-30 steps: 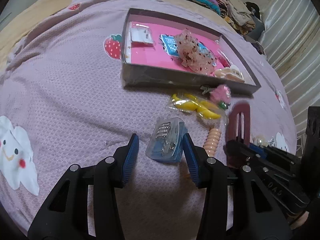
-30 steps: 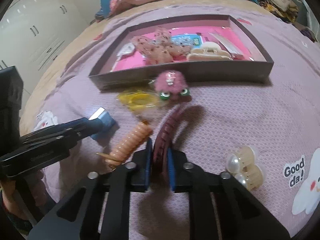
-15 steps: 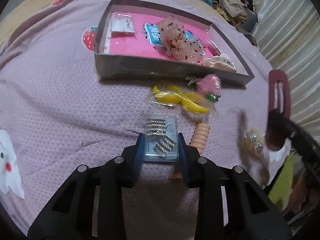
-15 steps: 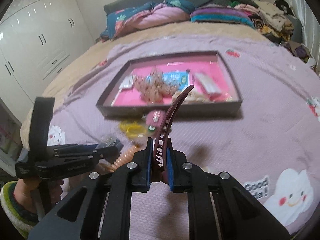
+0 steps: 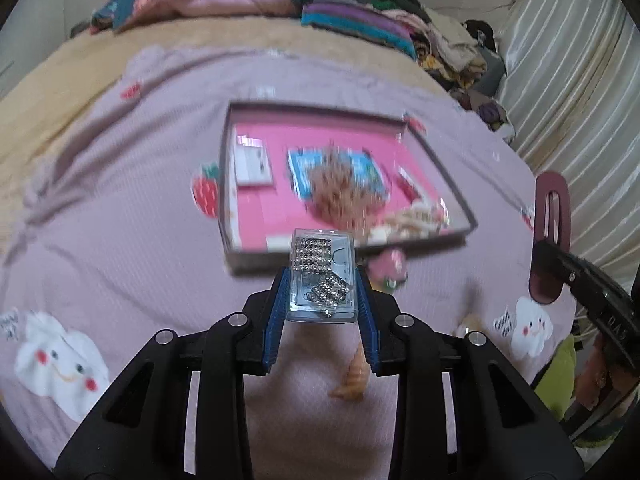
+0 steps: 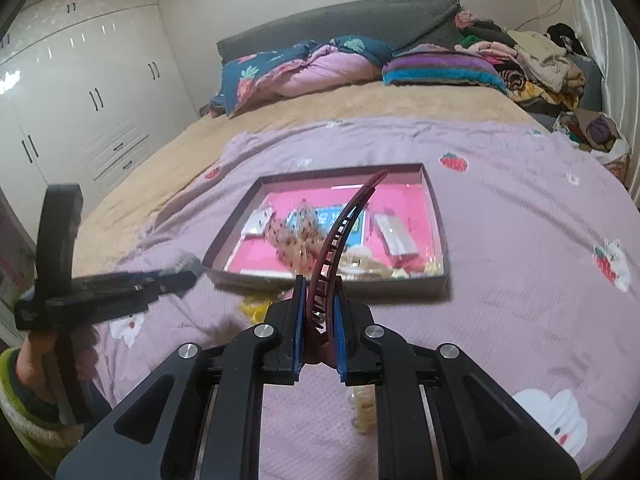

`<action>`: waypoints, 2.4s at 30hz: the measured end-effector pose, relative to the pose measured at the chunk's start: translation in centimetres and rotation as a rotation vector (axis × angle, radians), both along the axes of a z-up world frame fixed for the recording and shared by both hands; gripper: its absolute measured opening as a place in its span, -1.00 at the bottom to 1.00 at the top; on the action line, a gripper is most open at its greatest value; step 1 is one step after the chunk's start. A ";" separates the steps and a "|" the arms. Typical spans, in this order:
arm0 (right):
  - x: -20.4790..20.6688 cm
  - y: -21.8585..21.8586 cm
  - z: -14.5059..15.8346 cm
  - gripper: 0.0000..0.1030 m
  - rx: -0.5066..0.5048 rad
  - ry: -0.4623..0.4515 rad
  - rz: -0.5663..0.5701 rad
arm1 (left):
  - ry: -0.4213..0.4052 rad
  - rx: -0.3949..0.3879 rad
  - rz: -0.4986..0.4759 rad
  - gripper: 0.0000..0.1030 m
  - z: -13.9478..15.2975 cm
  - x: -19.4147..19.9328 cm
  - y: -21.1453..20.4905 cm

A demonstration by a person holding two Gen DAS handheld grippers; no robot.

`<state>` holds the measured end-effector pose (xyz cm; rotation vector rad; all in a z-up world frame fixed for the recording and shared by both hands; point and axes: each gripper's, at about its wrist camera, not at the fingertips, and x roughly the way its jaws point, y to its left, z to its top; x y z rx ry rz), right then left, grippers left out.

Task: Organize jewelry
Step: 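Grasp rhinestone card with left tool while right tool grasps maroon clip, then carry rhinestone card into tray with left tool while right tool releases maroon clip there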

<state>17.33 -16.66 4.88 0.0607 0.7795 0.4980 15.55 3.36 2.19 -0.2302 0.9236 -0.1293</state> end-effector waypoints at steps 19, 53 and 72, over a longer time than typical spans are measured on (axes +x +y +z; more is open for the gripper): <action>4.2 -1.8 2.9 -0.77 -0.012 -0.078 -0.026 | -0.071 0.032 0.004 -0.53 3.4 5.3 -0.9; 13.6 -1.4 -1.2 -0.77 -0.114 -0.024 -0.059 | 0.046 0.080 0.008 -0.53 -3.6 10.3 -1.6; 15.7 3.1 -8.0 -0.77 -0.171 0.093 0.003 | 0.106 0.104 0.047 -0.53 -6.6 9.9 0.2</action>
